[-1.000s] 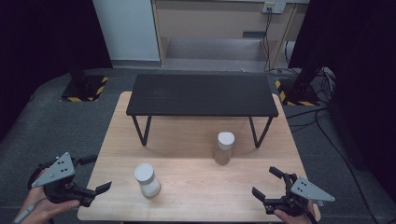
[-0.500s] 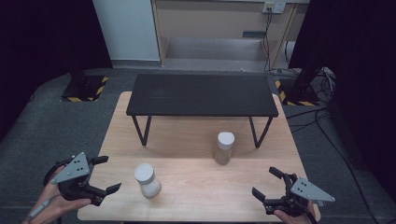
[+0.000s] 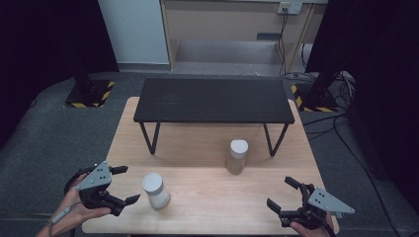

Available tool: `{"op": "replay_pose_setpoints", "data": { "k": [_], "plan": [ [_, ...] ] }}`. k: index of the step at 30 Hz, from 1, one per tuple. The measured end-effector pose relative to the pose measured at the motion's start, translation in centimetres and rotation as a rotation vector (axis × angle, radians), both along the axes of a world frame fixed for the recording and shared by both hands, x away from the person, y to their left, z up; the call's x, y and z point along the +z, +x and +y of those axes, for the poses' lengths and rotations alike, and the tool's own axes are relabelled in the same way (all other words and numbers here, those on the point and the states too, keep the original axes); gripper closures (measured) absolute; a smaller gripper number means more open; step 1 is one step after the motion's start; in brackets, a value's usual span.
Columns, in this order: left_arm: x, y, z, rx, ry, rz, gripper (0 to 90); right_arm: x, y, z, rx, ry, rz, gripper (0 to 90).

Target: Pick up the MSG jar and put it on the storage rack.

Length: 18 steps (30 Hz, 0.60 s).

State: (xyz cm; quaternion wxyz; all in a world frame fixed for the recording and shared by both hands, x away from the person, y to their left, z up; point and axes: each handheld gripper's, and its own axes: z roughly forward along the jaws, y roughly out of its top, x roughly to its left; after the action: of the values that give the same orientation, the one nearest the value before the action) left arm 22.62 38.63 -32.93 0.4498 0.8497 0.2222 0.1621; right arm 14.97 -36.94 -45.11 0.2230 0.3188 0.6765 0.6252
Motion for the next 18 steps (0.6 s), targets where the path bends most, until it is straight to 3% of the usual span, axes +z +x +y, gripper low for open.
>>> {"op": "replay_pose_setpoints", "data": {
  "k": [18],
  "plan": [
    [-1.7,2.2,-2.5,-0.041,0.018,0.033,2.8,0.0,0.0,-0.1,-0.001,0.003,-0.002,3.1]
  ]
}}
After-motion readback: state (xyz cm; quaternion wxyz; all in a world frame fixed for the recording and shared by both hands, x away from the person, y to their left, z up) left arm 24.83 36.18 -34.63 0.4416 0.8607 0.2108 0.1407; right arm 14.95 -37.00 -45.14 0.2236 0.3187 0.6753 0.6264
